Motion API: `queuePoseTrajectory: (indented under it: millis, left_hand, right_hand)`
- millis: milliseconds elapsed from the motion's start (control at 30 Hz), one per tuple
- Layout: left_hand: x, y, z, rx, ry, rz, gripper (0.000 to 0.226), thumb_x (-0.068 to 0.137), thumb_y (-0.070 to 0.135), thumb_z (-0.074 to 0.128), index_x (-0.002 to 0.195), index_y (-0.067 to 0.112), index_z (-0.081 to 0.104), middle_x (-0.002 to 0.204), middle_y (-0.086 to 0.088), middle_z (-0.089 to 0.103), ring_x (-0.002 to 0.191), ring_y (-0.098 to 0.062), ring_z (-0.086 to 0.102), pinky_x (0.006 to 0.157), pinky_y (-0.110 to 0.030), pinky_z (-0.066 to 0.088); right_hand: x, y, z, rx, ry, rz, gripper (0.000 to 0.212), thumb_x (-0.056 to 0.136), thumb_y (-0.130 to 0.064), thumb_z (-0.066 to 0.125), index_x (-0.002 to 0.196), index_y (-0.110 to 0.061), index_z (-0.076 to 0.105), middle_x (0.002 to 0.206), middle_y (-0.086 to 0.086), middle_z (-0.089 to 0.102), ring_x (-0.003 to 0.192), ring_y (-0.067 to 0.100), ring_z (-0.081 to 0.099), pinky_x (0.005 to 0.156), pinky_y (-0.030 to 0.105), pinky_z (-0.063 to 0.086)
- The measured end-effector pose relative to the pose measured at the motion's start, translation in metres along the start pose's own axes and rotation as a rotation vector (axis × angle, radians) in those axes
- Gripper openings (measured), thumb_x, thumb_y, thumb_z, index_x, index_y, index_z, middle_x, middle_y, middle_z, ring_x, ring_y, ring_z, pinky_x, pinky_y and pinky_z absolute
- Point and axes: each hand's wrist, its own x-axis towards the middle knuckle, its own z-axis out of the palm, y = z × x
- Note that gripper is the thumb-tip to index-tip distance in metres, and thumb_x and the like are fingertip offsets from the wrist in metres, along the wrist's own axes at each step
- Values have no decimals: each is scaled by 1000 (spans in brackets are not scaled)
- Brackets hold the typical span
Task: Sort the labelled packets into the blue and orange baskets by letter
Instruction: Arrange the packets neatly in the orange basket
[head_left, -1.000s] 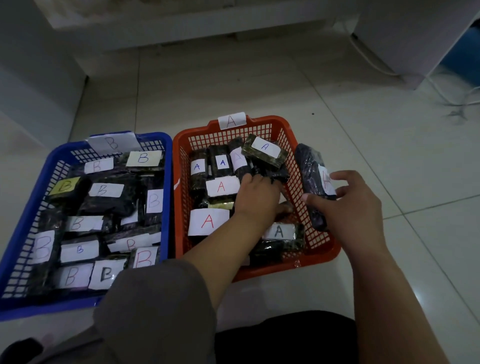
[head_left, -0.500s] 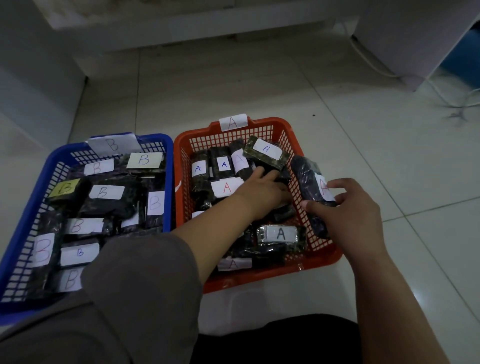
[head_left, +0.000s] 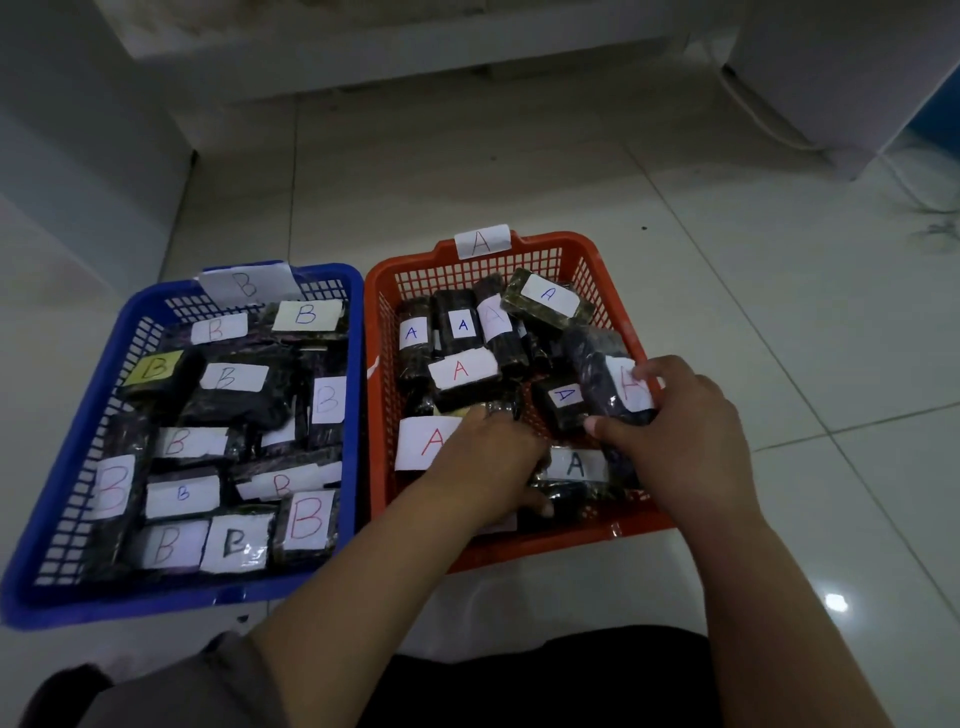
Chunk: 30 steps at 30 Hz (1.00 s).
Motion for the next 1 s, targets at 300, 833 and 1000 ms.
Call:
queuePoseTrajectory:
  millis: [300,833,1000]
  left_hand:
    - [-2,9,12,-33,63,-30,23,85,34,61,100,17,69,98,-7,64,98,-24,55,74,-30,23]
    - [48,11,8,-66,67,257,42,94,16,50,127,42,53,140,8,46,119,-22,35,87,-32,26]
    - [41,-15,12,-191,43,101,39,89,20,59,125,36,58,129,2,55,118,-23,43,89,-31,31]
  right_hand:
    - [-2,9,4,-40,13,3,56,64,-33,84,109,-22,53,93,-1,48,90,23,53,66,29,37]
    - [4,24,-5,70,142,74,57,65,-34,82,112,-23,52,96,0,52,89,23,55,67,30,41]
    - [2,19,-7,102,95,46,57,65,-33,83,113,-22,54,94,1,53,86,20,53,66,29,38]
